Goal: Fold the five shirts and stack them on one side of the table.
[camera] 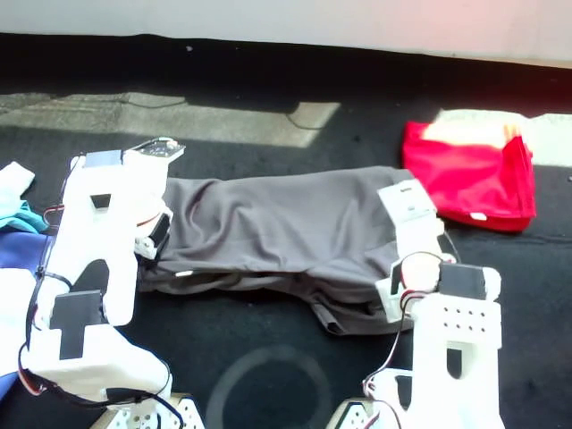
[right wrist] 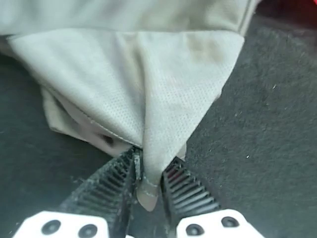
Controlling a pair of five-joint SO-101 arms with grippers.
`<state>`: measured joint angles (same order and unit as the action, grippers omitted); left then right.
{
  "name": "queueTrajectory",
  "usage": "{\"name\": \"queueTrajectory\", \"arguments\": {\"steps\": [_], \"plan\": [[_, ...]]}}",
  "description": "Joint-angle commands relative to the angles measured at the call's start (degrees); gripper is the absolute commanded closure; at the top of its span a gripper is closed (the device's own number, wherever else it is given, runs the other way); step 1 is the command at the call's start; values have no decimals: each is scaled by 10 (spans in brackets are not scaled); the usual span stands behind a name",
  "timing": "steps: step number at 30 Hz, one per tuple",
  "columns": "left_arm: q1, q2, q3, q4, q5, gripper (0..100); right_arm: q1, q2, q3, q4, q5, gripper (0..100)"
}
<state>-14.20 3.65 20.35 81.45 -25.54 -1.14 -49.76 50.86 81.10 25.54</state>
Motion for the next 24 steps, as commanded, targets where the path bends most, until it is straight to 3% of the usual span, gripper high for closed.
{"name": "queueTrajectory", "arguments": {"steps": [1,5,11,16,20,24], "plan": [[-7,-22,1,-5,-2,991,-38,-28,-52,58,-22,993],[-7,-22,1,-4,-2,991,-51,-44,-16,58,-28,993],[-7,-22,1,-2,-2,985,-29,-45,117,-39,-11,990],[-8,-22,1,-1,-2,885,-23,-45,164,-49,39,950],[-8,-28,-15,9,-2,860,-23,-51,121,-18,40,828],[-8,-28,-95,72,-2,860,-23,-51,-16,62,40,811]]}}
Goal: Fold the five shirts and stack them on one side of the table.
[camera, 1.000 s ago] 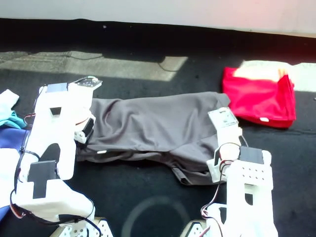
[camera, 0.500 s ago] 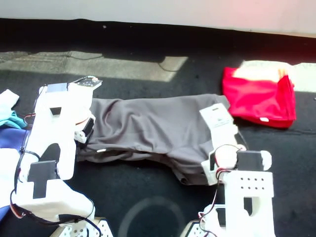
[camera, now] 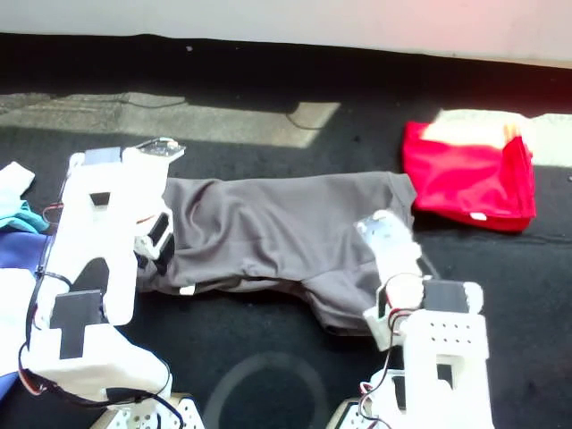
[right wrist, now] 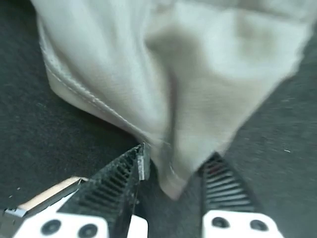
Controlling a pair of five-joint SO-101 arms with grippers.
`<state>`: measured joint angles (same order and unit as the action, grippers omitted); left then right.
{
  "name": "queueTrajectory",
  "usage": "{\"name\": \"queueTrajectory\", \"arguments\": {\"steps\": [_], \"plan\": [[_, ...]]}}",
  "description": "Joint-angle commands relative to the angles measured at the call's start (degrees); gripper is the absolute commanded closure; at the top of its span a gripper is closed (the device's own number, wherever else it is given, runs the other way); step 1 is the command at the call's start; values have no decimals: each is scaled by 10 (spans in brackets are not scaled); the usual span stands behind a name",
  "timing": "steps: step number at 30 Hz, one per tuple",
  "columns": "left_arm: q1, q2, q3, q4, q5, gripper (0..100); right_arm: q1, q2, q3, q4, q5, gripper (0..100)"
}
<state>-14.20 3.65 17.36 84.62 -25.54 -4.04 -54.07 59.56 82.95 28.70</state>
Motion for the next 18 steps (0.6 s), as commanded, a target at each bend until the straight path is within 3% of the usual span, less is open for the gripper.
{"name": "queueTrajectory", "arguments": {"steps": [1,5,8,12,18], "plan": [[-8,-28,-94,62,-3,860,6,-7,-147,65,8,811],[-8,-28,-227,140,-4,857,7,-4,-316,107,5,811],[-8,-22,-307,147,-2,861,7,0,-388,78,4,814],[16,-11,-335,127,14,1000,6,16,-351,-45,-2,998],[64,100,-337,64,64,991,5,168,-304,-190,-64,992]]}}
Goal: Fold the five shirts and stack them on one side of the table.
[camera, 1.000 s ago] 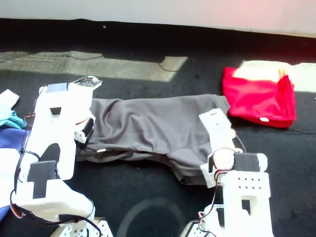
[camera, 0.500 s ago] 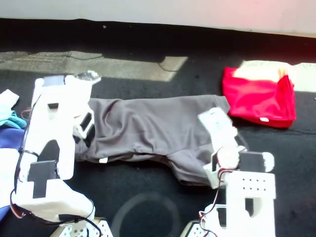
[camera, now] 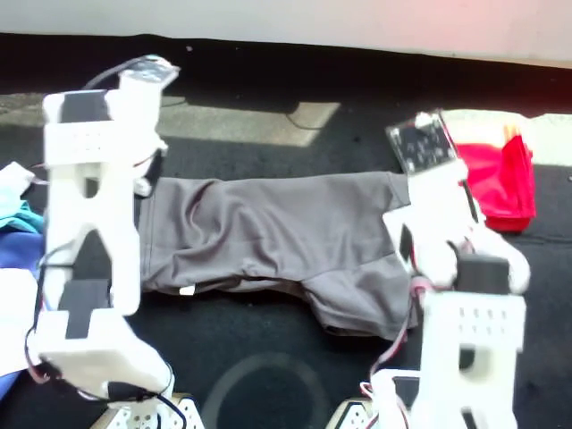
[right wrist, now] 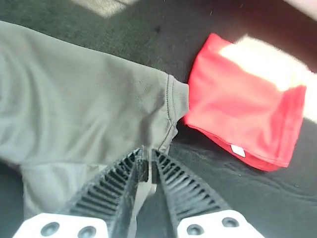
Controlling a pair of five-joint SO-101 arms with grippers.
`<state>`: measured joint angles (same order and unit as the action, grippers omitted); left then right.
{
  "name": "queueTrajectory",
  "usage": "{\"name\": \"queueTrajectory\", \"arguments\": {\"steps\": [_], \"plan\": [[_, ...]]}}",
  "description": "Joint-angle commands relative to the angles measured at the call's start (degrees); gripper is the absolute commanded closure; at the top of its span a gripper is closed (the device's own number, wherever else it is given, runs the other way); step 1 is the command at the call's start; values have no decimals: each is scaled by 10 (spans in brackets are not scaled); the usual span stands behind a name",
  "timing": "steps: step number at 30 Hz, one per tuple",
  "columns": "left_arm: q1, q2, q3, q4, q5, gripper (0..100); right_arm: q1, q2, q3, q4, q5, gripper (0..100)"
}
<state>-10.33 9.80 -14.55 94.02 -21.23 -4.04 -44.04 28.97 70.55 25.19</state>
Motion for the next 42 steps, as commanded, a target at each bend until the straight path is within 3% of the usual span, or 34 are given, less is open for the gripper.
{"name": "queueTrajectory", "arguments": {"steps": [1,5,13,20,26,33,39,42], "plan": [[31,64,-21,-42,30,991,5,102,2,-92,-40,992],[46,145,-22,-99,49,991,-9,218,1,-185,-78,992],[27,245,-22,-186,54,991,-33,402,1,-315,-84,992],[-49,294,-31,-236,50,991,43,545,-42,-385,-84,992],[-101,363,-167,-178,51,991,58,586,-113,-343,-84,992],[-103,449,-378,-40,53,991,4,575,-182,-233,-85,992],[-102,458,-532,72,54,991,-13,454,-164,-189,-86,992],[-100,457,-567,77,54,991,-32,368,-98,-189,-86,992]]}}
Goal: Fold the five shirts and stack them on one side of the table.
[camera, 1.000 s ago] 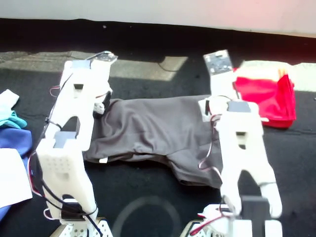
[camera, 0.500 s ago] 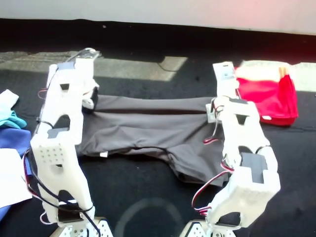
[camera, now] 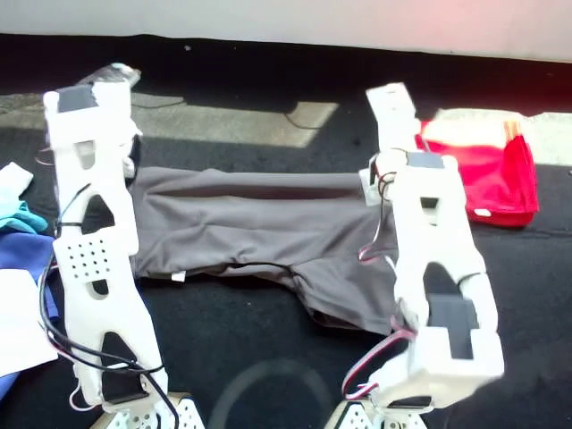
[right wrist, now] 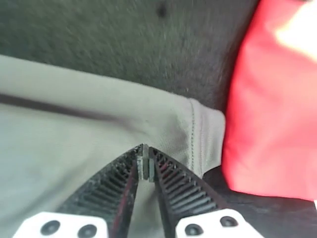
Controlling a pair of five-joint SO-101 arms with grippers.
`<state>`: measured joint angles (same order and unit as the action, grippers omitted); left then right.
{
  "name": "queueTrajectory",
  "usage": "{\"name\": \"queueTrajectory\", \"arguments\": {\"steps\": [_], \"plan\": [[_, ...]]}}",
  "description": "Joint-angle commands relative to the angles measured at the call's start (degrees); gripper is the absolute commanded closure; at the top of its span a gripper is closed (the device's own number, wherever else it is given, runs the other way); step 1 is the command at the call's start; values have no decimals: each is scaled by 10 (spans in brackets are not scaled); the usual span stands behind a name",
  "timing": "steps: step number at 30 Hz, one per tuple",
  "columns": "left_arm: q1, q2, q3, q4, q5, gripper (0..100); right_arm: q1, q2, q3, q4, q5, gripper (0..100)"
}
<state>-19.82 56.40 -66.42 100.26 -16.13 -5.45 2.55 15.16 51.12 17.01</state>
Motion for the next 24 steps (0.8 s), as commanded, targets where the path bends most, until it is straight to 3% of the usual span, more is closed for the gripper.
{"name": "queueTrajectory", "arguments": {"steps": [1,8,13,16,24], "plan": [[-5,-12,-49,15,3,991,-29,-128,73,5,-4,992],[49,-12,-29,12,3,991,-128,-326,313,3,0,992],[70,15,-29,-16,3,991,-159,-393,416,2,1,991],[66,65,-29,-28,3,991,-160,-395,454,-7,5,991],[12,131,-45,-26,3,991,-160,-401,584,-34,108,991]]}}
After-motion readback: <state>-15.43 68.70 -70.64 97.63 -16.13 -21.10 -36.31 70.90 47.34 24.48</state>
